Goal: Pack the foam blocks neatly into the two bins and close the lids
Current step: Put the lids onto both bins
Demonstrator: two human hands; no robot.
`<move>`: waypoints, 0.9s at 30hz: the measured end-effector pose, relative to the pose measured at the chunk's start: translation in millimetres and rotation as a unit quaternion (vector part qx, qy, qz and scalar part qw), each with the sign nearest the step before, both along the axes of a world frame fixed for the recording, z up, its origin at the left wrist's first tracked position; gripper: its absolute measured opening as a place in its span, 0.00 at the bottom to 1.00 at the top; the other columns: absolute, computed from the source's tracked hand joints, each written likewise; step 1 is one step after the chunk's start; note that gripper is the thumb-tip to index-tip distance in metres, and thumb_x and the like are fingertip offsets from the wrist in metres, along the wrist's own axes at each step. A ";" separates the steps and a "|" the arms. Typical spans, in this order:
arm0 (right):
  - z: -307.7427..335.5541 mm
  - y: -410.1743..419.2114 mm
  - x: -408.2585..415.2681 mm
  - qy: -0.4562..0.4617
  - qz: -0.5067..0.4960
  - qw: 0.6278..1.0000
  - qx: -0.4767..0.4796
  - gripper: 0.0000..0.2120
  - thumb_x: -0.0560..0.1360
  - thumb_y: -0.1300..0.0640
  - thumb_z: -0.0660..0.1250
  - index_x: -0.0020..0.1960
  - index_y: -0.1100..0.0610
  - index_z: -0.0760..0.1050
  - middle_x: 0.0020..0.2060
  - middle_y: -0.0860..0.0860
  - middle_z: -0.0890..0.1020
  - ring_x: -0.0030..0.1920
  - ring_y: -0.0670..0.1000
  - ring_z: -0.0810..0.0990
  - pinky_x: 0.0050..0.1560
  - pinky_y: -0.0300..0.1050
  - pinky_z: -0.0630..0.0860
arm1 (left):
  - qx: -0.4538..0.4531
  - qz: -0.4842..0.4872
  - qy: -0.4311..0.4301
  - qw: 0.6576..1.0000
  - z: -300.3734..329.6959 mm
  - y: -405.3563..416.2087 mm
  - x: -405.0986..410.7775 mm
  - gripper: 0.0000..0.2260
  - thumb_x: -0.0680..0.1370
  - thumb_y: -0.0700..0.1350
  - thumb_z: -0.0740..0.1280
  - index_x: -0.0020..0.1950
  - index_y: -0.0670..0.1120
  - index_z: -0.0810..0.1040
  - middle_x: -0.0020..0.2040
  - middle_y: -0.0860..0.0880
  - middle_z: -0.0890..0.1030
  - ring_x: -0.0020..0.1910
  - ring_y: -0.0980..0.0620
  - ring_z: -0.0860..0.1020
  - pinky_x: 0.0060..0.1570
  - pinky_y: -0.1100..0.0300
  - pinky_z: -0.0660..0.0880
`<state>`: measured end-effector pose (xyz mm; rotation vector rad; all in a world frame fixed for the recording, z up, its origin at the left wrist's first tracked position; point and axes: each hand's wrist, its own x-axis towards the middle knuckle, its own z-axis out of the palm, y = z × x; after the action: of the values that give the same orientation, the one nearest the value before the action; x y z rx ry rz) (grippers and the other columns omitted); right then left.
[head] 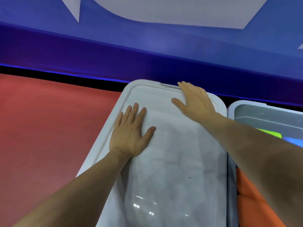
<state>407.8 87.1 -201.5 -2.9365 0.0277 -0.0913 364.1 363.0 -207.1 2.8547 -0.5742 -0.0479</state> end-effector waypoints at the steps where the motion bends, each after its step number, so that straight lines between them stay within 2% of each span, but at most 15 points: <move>1: 0.4 8.8 -10.8 0.021 -0.017 1.000 0.004 0.35 0.80 0.31 0.49 0.82 0.48 0.53 0.81 0.50 0.56 0.81 0.53 0.54 0.80 0.54 0.51 | -0.027 0.001 0.008 1.000 3.0 2.2 -2.1 0.33 0.81 0.68 0.50 0.82 0.55 0.51 0.83 0.54 0.49 0.81 0.54 0.46 0.80 0.52 0.43; 3: 5.7 28.5 -31.3 0.055 -0.034 0.998 0.006 0.38 0.78 0.29 0.43 0.83 0.46 0.46 0.82 0.49 0.45 0.82 0.53 0.43 0.81 0.56 0.44 | -0.082 0.009 0.017 0.996 12.1 9.0 -7.3 0.32 0.81 0.65 0.55 0.82 0.53 0.55 0.83 0.53 0.52 0.81 0.55 0.49 0.80 0.55 0.43; 5: 19.2 53.2 -48.7 0.074 -0.019 0.997 0.007 0.38 0.76 0.29 0.38 0.82 0.44 0.44 0.82 0.47 0.42 0.82 0.52 0.40 0.80 0.56 0.41 | -0.089 0.012 0.009 0.996 24.5 24.3 -15.3 0.32 0.81 0.64 0.57 0.82 0.52 0.57 0.83 0.52 0.53 0.81 0.54 0.50 0.79 0.55 0.42; 7: 36.1 84.0 -66.1 0.077 0.016 0.997 0.007 0.36 0.78 0.30 0.40 0.82 0.43 0.44 0.82 0.46 0.43 0.82 0.51 0.42 0.81 0.54 0.40 | -0.081 0.015 0.005 0.997 36.0 50.3 -29.1 0.32 0.81 0.63 0.57 0.81 0.52 0.58 0.82 0.52 0.53 0.81 0.53 0.51 0.79 0.53 0.44; 10: 58.2 133.5 -95.8 0.062 0.072 0.995 0.006 0.31 0.82 0.34 0.44 0.82 0.44 0.47 0.82 0.45 0.46 0.82 0.50 0.44 0.80 0.50 0.40 | -0.080 0.041 0.021 0.996 47.8 104.1 -56.2 0.31 0.80 0.64 0.57 0.81 0.52 0.59 0.82 0.52 0.54 0.80 0.51 0.55 0.79 0.49 0.52; 14: 75.6 203.8 -135.7 0.062 0.159 0.985 0.013 0.30 0.83 0.36 0.46 0.82 0.45 0.50 0.82 0.45 0.48 0.82 0.49 0.45 0.80 0.48 0.40 | -0.077 0.132 0.060 0.986 49.0 190.6 -107.3 0.31 0.81 0.64 0.58 0.80 0.52 0.60 0.82 0.52 0.56 0.79 0.48 0.59 0.76 0.48 0.59; 17: 72.4 259.1 -163.2 0.070 0.214 0.974 0.013 0.31 0.83 0.35 0.47 0.82 0.45 0.51 0.82 0.46 0.50 0.82 0.50 0.47 0.81 0.50 0.41 | -0.075 0.223 0.109 0.966 34.4 250.0 -155.5 0.30 0.80 0.65 0.57 0.79 0.52 0.62 0.80 0.52 0.61 0.76 0.48 0.64 0.71 0.47 0.67; 20: 58.8 309.1 -188.3 0.089 0.263 0.961 0.018 0.32 0.82 0.34 0.49 0.82 0.45 0.52 0.82 0.47 0.49 0.82 0.51 0.47 0.81 0.52 0.43 | -0.047 0.281 0.169 0.944 6.8 293.9 -200.0 0.28 0.79 0.69 0.57 0.72 0.54 0.70 0.70 0.53 0.73 0.66 0.48 0.75 0.61 0.49 0.75; 23: 34.9 342.9 -207.5 0.114 0.295 0.949 -0.009 0.34 0.80 0.31 0.46 0.82 0.43 0.50 0.82 0.47 0.47 0.82 0.52 0.42 0.80 0.54 0.40 | -0.026 0.306 0.258 0.916 -30.5 319.9 -232.5 0.22 0.75 0.72 0.59 0.54 0.56 0.78 0.50 0.56 0.82 0.53 0.49 0.81 0.51 0.53 0.78; 25: 18.9 352.9 -214.5 0.109 0.296 0.948 -0.032 0.35 0.79 0.28 0.44 0.81 0.43 0.52 0.82 0.47 0.47 0.81 0.53 0.38 0.80 0.57 0.39 | -0.027 0.308 0.308 0.900 -56.3 324.9 -246.8 0.22 0.74 0.73 0.59 0.38 0.55 0.75 0.35 0.57 0.79 0.43 0.47 0.81 0.41 0.57 0.74; 27: 9.5 354.9 -217.4 0.090 0.283 0.954 -0.035 0.37 0.77 0.27 0.45 0.81 0.44 0.56 0.82 0.47 0.50 0.81 0.53 0.39 0.80 0.59 0.41 | -0.040 0.306 0.342 0.887 -78.8 318.8 -256.2 0.24 0.75 0.70 0.63 0.31 0.52 0.69 0.30 0.56 0.73 0.38 0.48 0.76 0.37 0.58 0.69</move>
<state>190.5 441.9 -192.0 -2.8826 -0.7958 0.2661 107.9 681.8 -285.8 2.5371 0.4515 -0.8463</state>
